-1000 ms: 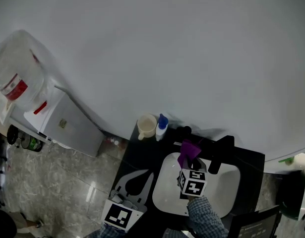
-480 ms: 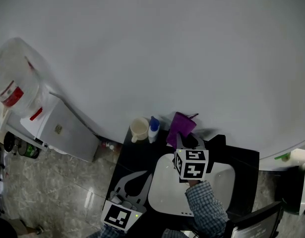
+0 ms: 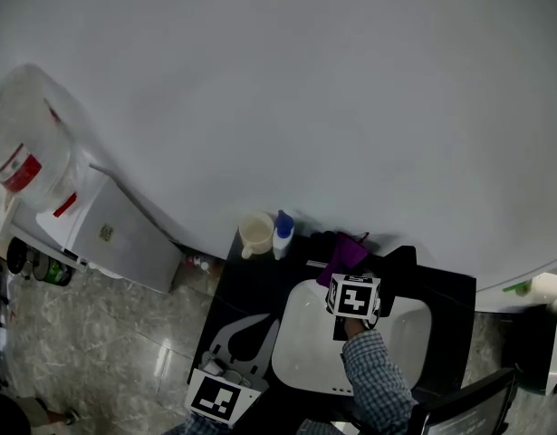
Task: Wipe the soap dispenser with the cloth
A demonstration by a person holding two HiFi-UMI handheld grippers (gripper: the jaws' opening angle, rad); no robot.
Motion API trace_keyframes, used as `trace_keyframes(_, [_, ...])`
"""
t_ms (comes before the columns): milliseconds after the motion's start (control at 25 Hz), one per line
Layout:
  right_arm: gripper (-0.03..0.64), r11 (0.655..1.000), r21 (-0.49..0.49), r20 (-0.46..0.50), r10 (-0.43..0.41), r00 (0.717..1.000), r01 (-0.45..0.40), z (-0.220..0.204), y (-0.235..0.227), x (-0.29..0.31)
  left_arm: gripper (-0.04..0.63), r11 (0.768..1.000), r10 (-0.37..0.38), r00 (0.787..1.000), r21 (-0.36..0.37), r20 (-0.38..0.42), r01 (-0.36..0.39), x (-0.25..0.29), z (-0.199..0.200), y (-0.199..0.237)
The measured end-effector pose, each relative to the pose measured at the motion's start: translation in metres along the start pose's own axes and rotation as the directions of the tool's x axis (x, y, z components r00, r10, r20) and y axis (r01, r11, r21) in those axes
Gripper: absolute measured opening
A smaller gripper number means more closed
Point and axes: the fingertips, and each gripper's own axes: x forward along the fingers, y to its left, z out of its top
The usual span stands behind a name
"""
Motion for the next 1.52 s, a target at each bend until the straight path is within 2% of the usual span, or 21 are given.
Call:
trace_keyframes(120, [0.081,1.0,0.006,-0.092,-0.022,0.996,0.023,-0.027,0.002,0.01,0.002,1.0,0.003,1.0,0.003,-0.008,-0.003,-0.001,-0.002,0.001])
trace_keyframes(240, [0.081,1.0,0.004,-0.114,-0.02,0.993,0.021,-0.044,0.003,0.009,0.002,1.0,0.008,1.0,-0.001,-0.008,-0.008,0.0,-0.003,0.002])
trace_keyframes(360, [0.081,0.999,0.038,-0.004,-0.003,1.0,0.003,-0.033,0.004,-0.015,0.002,1.0,0.005,1.0,-0.006,-0.005,-0.005,0.001,-0.002,0.002])
trace_keyframes(440, [0.081,1.0,0.008,0.097,0.016,0.995,-0.017,-0.008,0.011,-0.038,0.002,1.0,0.0,1.0,-0.004,0.0,0.0,0.003,0.001,0.002])
trace_keyframes(560, [0.081,0.997,-0.054,0.226,0.061,0.972,-0.05,0.039,0.028,-0.07,0.002,1.0,-0.003,1.0,0.005,0.009,0.003,0.005,0.004,0.0])
trace_keyframes(680, [0.081,0.994,-0.057,0.294,0.111,0.949,-0.098,0.069,0.047,-0.08,0.002,1.0,-0.005,1.0,0.014,0.015,0.005,0.005,0.007,-0.002])
trace_keyframes(880, [0.081,0.989,-0.082,0.241,0.142,0.96,-0.125,0.058,0.075,-0.047,0.002,1.0,0.004,1.0,0.027,0.012,-0.004,-0.003,0.008,-0.001])
trace_keyframes(1080, [0.081,0.98,-0.181,0.199,0.114,0.973,-0.078,0.027,0.085,-0.019,0.002,0.999,0.03,1.0,0.017,-0.001,-0.03,-0.014,0.002,0.008])
trace_keyframes(1240, [0.081,0.976,-0.207,0.125,0.093,0.988,-0.066,-0.004,0.079,-0.005,0.002,0.999,0.033,0.999,0.013,-0.011,-0.033,-0.018,-0.003,0.01])
trace_keyframes(1400, [0.081,0.97,-0.221,0.109,0.123,0.986,-0.097,-0.012,0.072,-0.025,0.002,1.0,0.023,1.0,0.013,-0.002,-0.023,-0.016,0.0,0.007])
trace_keyframes(1520, [0.081,0.969,-0.205,0.169,0.172,0.971,-0.136,0.003,0.072,-0.062,0.002,1.0,0.009,1.0,0.016,0.009,-0.009,-0.01,0.005,0.004])
